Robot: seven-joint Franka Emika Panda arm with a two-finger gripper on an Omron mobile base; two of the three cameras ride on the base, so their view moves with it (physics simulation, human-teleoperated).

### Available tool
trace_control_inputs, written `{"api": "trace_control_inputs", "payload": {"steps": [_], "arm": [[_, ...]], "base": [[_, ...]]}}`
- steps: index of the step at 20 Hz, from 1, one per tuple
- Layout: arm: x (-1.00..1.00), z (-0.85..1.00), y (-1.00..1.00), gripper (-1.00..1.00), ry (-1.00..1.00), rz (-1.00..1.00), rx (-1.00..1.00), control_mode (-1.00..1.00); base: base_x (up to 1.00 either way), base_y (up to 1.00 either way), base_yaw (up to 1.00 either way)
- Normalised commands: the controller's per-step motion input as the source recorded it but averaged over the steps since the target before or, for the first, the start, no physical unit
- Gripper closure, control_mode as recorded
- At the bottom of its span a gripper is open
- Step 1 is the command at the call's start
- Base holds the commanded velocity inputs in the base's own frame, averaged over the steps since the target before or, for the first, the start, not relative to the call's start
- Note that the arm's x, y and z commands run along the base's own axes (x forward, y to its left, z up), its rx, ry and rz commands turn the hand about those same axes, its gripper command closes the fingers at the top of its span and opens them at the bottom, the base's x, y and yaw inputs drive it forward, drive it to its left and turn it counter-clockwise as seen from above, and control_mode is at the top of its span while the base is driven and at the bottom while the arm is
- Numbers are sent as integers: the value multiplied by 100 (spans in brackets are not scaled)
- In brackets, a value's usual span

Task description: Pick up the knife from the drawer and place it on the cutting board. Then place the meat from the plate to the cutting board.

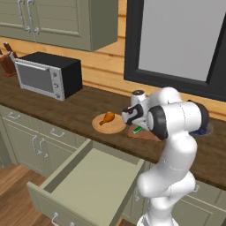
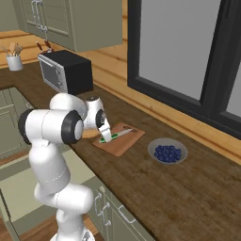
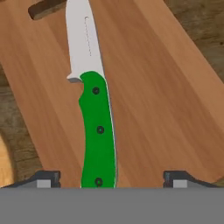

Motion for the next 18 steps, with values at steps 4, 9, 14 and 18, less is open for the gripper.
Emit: {"api": "trace_control_inputs", "payload": {"steps": [4, 9, 14, 18], "arm": [[-33, 48, 14, -100, -10, 4, 0, -100], [4, 58, 49, -100, -3, 8, 0, -100], [29, 18, 86, -100, 0, 2, -3, -100], [54, 0, 74, -100, 0, 0, 0, -100]], "base": [[0, 0, 0], [0, 0, 0], [0, 0, 0], [0, 0, 0]]}}
